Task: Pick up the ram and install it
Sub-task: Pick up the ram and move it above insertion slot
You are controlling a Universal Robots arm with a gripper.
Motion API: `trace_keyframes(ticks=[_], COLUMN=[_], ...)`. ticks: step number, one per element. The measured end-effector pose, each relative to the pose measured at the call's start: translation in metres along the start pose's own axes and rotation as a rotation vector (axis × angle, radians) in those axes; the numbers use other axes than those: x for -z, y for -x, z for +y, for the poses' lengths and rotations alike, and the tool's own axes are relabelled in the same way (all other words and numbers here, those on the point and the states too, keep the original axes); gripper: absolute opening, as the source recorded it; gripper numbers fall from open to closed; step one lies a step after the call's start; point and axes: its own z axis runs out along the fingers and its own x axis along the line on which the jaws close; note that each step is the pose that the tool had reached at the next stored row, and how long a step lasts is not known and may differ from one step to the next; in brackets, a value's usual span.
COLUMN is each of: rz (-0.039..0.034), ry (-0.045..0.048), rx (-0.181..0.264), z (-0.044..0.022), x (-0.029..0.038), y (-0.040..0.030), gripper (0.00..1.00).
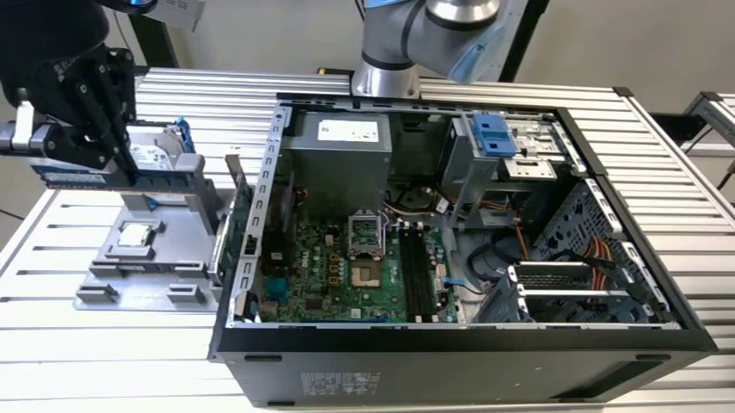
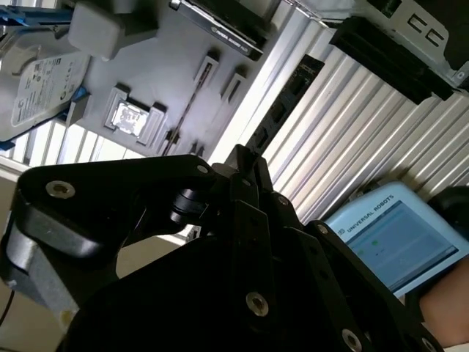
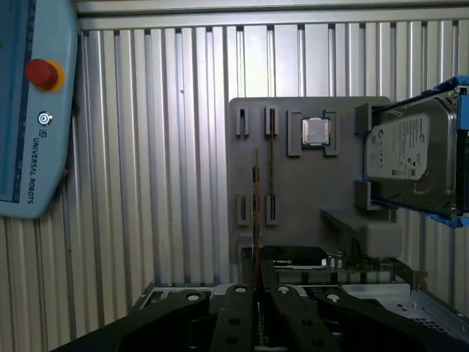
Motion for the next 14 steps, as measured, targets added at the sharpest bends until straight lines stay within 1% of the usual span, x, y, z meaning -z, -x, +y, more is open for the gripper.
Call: trace_keyframes(ticks=[14], rz=[0.0000], ry=[0.0004], rx=[0.000], z=[-0.0221], x=[0.0002], y=[0.0009], gripper=[0.00])
